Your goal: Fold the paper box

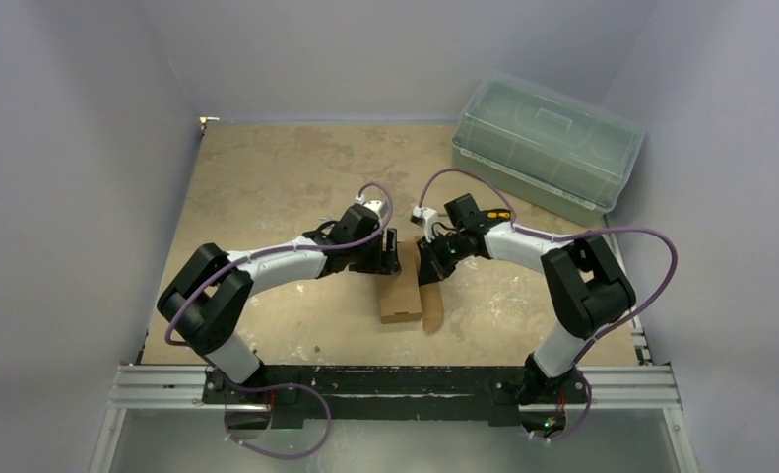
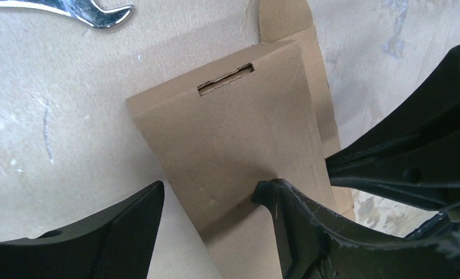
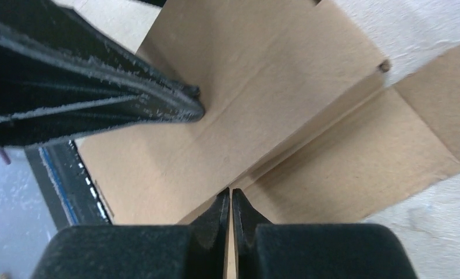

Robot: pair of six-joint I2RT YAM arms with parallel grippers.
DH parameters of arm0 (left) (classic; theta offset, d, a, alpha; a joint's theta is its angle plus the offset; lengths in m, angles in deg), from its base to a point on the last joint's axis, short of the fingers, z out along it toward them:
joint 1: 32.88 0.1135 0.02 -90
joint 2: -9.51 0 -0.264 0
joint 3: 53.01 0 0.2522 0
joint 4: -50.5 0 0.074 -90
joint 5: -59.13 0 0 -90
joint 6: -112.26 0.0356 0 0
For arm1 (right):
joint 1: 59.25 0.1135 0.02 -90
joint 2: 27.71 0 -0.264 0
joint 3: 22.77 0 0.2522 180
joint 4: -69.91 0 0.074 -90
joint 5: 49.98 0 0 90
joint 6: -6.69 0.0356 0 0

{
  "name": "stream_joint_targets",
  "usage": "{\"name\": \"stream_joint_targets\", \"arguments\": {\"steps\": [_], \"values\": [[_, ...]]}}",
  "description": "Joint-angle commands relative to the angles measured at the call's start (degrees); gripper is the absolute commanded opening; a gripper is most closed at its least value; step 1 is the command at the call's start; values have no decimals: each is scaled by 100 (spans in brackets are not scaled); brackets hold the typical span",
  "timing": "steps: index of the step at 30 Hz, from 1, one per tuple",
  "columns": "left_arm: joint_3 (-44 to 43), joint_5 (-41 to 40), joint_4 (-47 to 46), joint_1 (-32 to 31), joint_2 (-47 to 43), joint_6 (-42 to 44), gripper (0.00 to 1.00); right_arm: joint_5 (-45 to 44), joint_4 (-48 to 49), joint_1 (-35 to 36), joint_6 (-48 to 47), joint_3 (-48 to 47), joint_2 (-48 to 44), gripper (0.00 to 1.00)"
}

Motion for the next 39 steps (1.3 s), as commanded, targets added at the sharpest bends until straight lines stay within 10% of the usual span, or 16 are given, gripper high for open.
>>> {"name": "stream_joint_targets", "arguments": {"steps": [1, 11, 16, 22, 33, 39], "values": [[-34, -132, 534, 183, 65, 1026, 65, 616, -99, 193, 210, -131, -98, 7], [-177, 291, 773, 505, 270, 1850, 67, 226, 59, -130, -1220, -8, -1556, 26], [-161, 402, 717, 520, 342, 1863, 67, 1228, -311, -116, -4589, 924, -3149, 98], [-141, 381, 718, 529, 364, 1735, 67, 1737, -3121, -30, -10343, 1482, -2979, 95], [12, 450, 519, 544, 318, 1376, 67, 120, -56, 1312, -8593, 2635, -3215, 58], [106, 551, 359, 544, 316, 1279, 66, -379, 859, 1698, -8290, 2948, -3119, 55]]}}
